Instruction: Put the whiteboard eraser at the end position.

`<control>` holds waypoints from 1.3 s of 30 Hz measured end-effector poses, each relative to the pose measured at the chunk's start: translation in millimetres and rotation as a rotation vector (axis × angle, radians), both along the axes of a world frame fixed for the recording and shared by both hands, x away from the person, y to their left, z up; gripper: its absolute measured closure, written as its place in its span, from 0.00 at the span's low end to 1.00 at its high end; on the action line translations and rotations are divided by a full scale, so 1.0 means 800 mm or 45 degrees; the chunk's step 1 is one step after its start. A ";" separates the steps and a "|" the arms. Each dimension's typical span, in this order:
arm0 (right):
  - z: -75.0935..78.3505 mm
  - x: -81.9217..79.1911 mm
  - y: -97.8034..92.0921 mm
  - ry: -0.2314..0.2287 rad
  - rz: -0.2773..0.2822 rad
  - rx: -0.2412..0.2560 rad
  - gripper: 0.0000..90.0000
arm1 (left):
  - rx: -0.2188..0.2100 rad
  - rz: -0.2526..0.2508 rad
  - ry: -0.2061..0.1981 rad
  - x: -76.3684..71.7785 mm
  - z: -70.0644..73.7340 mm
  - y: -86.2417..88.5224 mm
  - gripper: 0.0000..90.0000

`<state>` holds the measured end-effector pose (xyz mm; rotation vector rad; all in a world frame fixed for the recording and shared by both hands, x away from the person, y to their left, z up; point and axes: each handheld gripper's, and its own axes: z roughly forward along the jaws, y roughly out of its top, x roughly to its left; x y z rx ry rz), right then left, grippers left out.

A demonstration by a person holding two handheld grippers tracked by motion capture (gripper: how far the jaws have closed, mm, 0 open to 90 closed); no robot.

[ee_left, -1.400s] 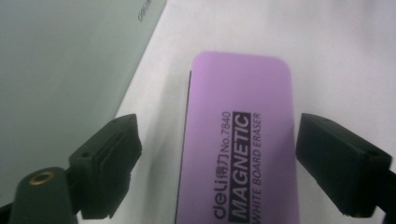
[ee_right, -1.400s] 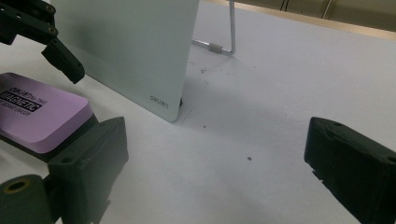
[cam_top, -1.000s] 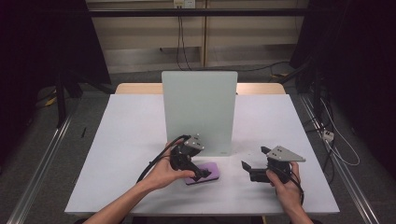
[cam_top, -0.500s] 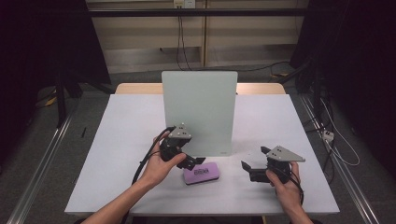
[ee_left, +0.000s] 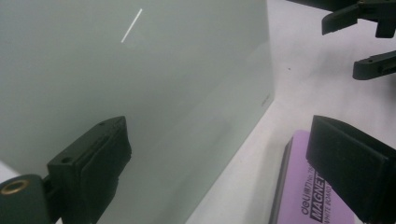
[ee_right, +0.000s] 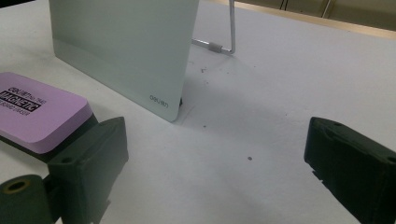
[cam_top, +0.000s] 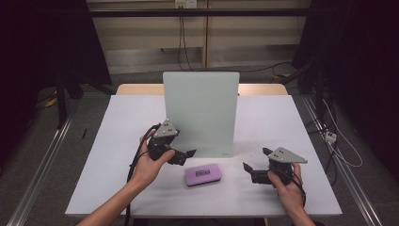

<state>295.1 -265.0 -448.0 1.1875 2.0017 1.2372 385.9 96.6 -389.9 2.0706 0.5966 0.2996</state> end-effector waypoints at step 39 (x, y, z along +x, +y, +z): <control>-0.002 -0.002 -0.002 0.008 -0.017 -0.005 0.07 | -0.046 0.267 -0.077 -0.045 -0.012 0.114 0.07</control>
